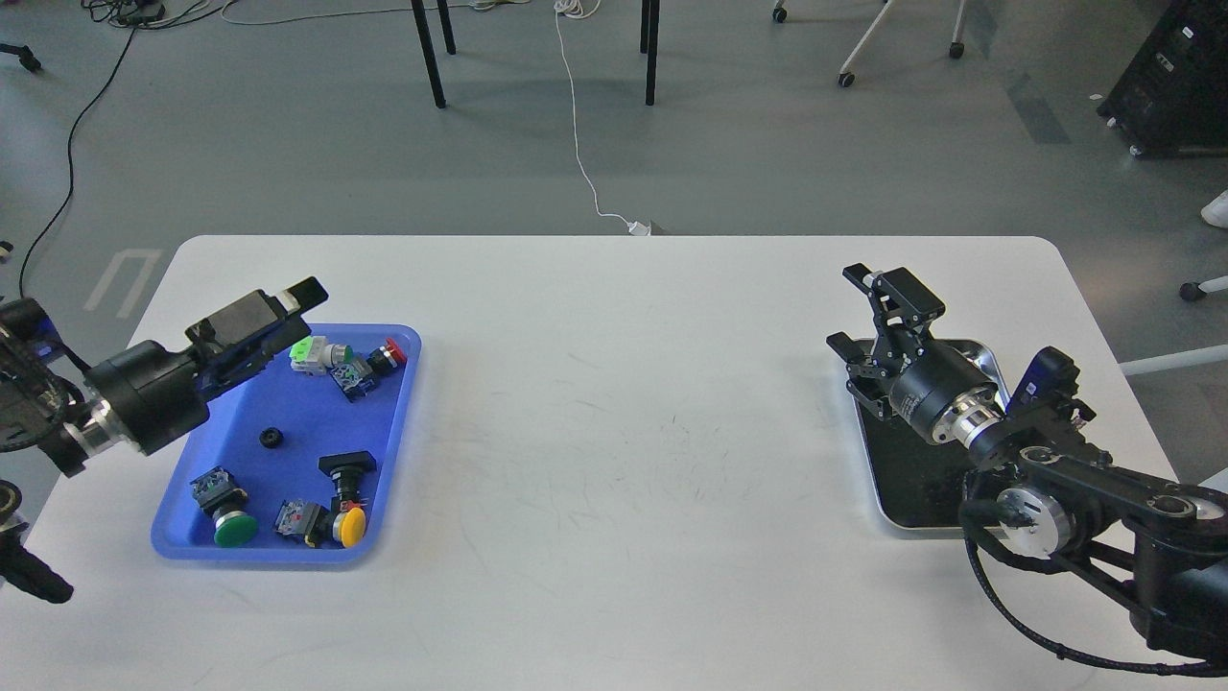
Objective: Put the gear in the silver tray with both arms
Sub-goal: 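Reach the left gripper into the blue tray and grasp another black gear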
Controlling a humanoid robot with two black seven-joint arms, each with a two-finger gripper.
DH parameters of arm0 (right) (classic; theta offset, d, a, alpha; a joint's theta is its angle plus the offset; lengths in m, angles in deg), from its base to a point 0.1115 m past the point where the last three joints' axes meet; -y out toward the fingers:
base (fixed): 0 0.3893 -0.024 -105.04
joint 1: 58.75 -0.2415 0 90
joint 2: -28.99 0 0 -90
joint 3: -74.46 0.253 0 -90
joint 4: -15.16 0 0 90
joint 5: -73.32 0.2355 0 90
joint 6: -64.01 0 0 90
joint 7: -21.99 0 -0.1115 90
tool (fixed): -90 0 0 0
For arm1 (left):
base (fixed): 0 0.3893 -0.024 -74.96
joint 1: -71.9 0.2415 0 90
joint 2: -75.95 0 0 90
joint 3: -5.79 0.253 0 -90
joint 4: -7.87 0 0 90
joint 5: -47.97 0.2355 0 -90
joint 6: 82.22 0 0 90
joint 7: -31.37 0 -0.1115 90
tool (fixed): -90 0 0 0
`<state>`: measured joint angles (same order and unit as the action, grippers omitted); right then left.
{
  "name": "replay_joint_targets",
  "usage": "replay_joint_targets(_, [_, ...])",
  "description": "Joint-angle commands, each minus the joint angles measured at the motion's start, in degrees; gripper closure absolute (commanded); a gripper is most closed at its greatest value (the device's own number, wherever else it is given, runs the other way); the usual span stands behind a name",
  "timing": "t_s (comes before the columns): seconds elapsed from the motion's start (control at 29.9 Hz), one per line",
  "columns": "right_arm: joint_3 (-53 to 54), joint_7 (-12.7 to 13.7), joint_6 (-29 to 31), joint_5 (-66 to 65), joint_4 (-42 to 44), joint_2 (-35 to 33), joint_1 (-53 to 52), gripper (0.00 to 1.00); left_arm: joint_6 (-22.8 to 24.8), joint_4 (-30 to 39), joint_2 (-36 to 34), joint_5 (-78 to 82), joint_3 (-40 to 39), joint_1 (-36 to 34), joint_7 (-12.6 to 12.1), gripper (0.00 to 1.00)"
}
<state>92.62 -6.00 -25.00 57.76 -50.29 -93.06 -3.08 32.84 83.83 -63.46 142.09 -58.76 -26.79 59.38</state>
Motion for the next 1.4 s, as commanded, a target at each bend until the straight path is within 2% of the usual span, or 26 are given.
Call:
replay_joint_targets(0.0, [1.35,-0.01,2.87,3.77,0.06,-0.03,0.06,0.04,-2.2,-0.89,-4.9,19.65,5.47,-3.6,-0.02,0.02])
replay_joint_targets(0.1, [1.44,-0.01,2.88,4.58,0.06,0.41,0.06,0.04,-5.63,-4.4,-4.73,29.34,12.32,-8.26,-0.02,0.02])
replay_joint_targets(0.2, [1.26,-0.01,2.97,4.58,-0.03,0.32,0.06,0.04,-8.97,-8.62,-3.77,30.88,21.71,-14.23,-0.02,0.04])
replay_joint_targets(0.33, [1.26,-0.01,3.05,4.58,-0.03,-0.2,0.06,0.04,-10.03,-13.98,-1.13,30.88,33.06,-22.41,-0.02,0.1])
replay_joint_targets(0.43, [1.26,-0.01,3.05,4.58,-0.12,-0.2,0.06,0.04,-10.03,-17.67,0.62,30.88,37.47,-25.84,-0.02,0.16])
replay_joint_targets(0.7, [1.18,-0.01,3.05,4.49,-0.12,-0.2,0.24,0.04,-10.03,-20.67,2.13,30.88,39.68,-26.65,-0.02,0.34])
replay_joint_targets(0.94, [0.91,-0.01,3.05,4.49,-0.12,-0.12,0.24,0.04,-10.03,-21.64,2.04,30.88,39.76,-26.03,-0.02,0.42])
replay_joint_targets(1.37, [0.82,-0.01,3.05,4.49,-0.29,-0.2,0.41,0.04,-10.03,-22.43,2.21,30.88,40.91,-25.77,-0.02,0.42])
